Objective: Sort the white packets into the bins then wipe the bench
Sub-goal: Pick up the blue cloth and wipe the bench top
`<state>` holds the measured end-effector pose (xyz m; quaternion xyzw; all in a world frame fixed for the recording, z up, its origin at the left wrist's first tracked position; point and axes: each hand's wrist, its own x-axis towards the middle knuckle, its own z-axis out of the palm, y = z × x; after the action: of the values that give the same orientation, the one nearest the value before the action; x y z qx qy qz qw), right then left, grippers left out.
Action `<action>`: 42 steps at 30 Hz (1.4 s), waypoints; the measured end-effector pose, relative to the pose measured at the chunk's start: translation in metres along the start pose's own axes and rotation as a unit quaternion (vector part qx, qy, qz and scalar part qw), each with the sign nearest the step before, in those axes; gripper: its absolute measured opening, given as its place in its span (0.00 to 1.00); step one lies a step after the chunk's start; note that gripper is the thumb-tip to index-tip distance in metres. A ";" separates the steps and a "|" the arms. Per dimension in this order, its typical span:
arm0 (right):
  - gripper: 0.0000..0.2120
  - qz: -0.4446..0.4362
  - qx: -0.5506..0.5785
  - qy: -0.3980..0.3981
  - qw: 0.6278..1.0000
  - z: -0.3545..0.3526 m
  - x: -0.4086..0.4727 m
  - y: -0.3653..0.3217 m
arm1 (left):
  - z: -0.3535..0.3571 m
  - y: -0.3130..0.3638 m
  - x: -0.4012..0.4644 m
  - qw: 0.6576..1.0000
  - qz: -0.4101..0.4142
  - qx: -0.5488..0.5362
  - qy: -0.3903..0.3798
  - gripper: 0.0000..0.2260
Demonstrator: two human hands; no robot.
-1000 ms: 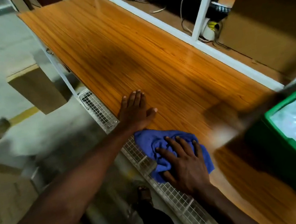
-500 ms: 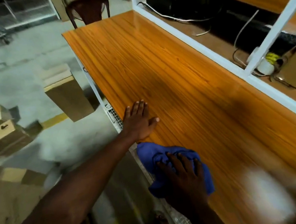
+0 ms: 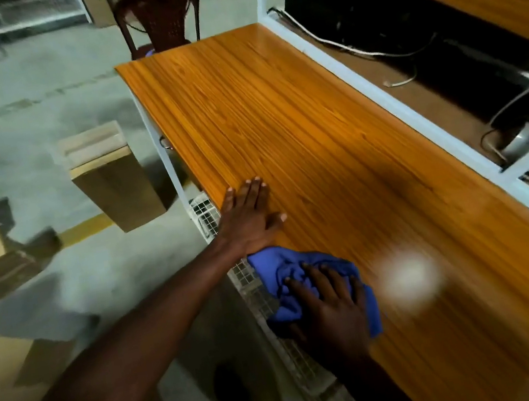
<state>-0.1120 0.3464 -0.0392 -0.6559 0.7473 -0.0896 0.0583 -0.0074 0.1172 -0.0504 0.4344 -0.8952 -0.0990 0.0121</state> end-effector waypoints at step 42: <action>0.41 -0.009 0.084 0.047 0.995 0.045 0.415 -0.122 | -0.069 -0.303 0.185 0.987 0.156 -0.041 -0.020 0.26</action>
<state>-0.0395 -0.0822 -0.0446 -0.6504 0.7331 -0.1833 0.0766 0.1200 -0.2214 -0.0514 0.2865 -0.9472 -0.1410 0.0275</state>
